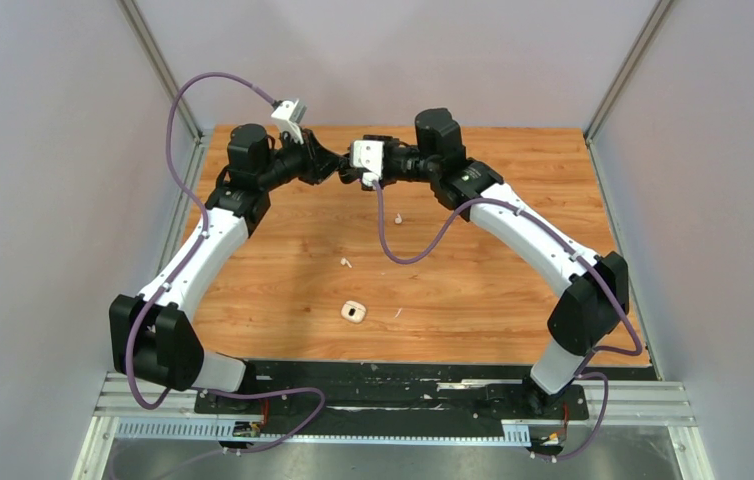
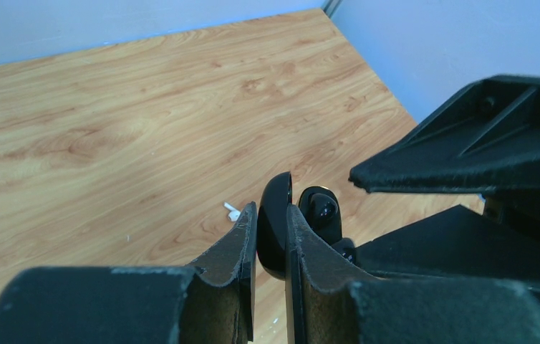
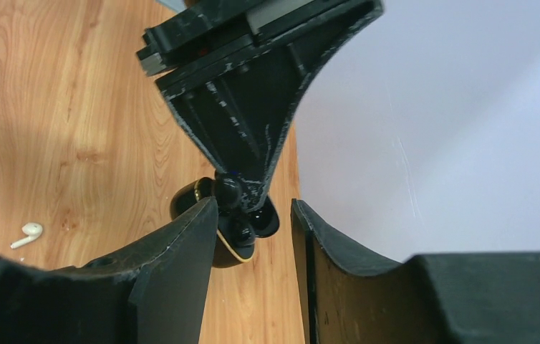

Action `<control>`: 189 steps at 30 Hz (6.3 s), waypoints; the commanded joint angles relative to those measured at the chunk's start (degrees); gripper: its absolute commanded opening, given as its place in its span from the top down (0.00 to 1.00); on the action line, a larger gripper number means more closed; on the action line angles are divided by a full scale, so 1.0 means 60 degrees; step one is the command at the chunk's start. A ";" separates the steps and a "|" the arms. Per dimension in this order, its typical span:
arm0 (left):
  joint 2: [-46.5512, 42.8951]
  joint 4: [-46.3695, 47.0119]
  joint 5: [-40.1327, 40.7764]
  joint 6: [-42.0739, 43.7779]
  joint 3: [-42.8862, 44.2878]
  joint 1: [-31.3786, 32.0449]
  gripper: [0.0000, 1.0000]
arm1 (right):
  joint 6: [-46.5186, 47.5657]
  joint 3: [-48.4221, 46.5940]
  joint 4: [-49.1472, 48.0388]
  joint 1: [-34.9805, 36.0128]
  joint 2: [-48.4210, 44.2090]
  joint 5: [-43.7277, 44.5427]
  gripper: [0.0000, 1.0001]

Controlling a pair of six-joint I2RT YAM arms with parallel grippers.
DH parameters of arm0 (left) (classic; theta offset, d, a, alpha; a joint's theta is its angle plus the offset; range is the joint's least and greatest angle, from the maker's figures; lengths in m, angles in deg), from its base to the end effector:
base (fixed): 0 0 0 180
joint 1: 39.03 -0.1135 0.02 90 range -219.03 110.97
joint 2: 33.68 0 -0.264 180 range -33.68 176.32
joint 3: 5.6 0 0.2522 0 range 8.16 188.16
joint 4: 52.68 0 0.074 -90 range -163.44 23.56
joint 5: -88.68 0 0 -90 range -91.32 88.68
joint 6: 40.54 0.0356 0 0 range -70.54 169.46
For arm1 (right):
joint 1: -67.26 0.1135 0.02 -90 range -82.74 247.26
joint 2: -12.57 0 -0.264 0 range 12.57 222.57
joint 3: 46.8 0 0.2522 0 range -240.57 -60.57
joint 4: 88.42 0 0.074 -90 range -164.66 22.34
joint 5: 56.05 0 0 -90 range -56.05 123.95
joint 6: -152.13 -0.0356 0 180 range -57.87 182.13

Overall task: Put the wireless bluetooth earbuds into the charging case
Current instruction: Place the earbud in the charging case, then close the charging case, then place the charging case at the center of the board, then pick up the charging case at the center of the board.

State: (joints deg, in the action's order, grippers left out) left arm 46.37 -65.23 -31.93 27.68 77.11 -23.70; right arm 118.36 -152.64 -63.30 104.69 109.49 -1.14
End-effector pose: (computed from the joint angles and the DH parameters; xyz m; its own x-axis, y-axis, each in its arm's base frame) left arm 0.3129 -0.1046 0.3673 -0.4178 -0.2166 -0.8824 0.5991 0.6645 -0.4467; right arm 0.3052 0.2594 0.3859 0.6547 -0.3555 -0.6671 -0.7043 0.0337 -0.7091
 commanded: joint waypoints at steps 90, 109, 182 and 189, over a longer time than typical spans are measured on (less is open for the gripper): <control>0.1674 0.0902 -0.3842 -0.1179 0.1861 -0.0266 0.03 | -0.7870 -0.2425 0.1887 -0.2501 0.2265 -0.5790 1.00; 0.2527 0.2774 -0.6554 -0.2343 0.2514 -0.0101 0.12 | -0.8666 -0.2921 0.1726 -0.2492 0.3039 -0.4929 1.00; -0.1106 -0.6707 -0.0300 0.2112 0.0583 -0.2511 0.12 | -0.3771 0.3657 0.2689 -0.1903 -0.1285 -0.2307 0.25; -0.2355 -0.5867 0.2242 0.0008 -0.0207 -0.2912 0.11 | -0.6447 0.3316 0.1664 0.0395 0.0021 0.0197 0.23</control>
State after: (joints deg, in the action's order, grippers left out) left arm 37.54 -104.16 -26.81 37.51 77.29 -38.82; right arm 82.84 -131.90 -48.97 102.20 107.39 -8.82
